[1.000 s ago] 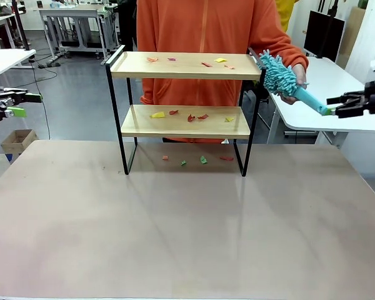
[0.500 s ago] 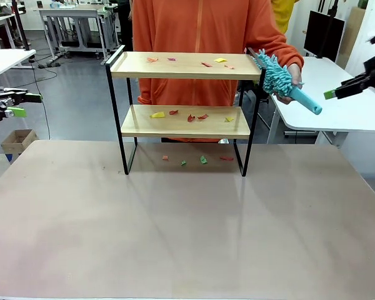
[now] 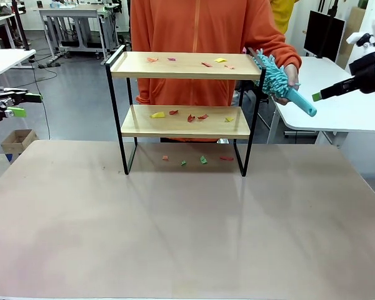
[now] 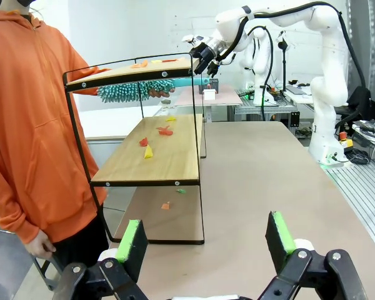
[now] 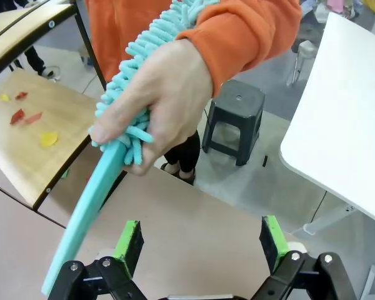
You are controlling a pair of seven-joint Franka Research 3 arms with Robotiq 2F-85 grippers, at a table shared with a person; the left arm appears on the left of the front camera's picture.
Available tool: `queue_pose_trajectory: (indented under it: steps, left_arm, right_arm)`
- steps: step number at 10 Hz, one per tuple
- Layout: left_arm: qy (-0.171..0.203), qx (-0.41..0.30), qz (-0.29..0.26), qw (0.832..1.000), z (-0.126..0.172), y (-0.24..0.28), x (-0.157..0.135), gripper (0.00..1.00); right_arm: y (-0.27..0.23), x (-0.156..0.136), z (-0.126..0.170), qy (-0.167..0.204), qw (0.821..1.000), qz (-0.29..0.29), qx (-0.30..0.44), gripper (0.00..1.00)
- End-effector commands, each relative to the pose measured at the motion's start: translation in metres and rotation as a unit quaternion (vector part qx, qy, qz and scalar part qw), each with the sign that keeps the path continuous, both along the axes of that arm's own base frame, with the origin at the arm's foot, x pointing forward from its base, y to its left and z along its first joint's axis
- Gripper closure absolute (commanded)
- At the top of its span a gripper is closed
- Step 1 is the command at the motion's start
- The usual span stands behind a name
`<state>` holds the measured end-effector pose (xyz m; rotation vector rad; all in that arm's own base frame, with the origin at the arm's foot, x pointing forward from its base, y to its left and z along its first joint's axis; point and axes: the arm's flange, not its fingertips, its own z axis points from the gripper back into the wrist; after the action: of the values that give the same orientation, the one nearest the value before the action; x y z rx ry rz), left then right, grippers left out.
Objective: Clean the shelf.
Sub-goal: Pick up the Duster handed by the human.
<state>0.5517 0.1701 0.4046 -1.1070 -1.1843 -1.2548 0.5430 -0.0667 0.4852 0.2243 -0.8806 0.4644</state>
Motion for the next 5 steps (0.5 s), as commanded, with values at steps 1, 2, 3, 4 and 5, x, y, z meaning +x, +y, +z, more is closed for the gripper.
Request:
queue_pose_trajectory:
  steps: [1,2,3,4,5]
  left_arm:
    - [0.0,0.003,0.0,1.0,0.002,-0.003,-0.003,0.0]
    - [0.0,0.003,0.0,1.0,0.002,-0.003,-0.003,0.0]
    - [0.0,0.003,0.0,1.0,0.002,-0.003,-0.003,0.0]
    - [0.0,0.003,0.0,1.0,0.002,-0.003,-0.003,0.0]
    - [0.0,0.003,0.0,1.0,0.002,-0.003,-0.003,0.0]
  right_arm:
    - [-0.007,0.0,0.001,-0.008,1.0,0.014,-0.008,0.0]
    - [0.0,0.0,0.0,0.0,1.0,0.0,0.0,0.0]
    - [-0.003,-0.006,0.024,0.001,1.0,-0.026,-0.003,0.0]
    - [0.005,-0.013,0.045,0.004,0.999,-0.035,-0.024,0.0]
    - [0.018,-0.019,0.058,0.019,0.998,-0.037,-0.044,0.0]
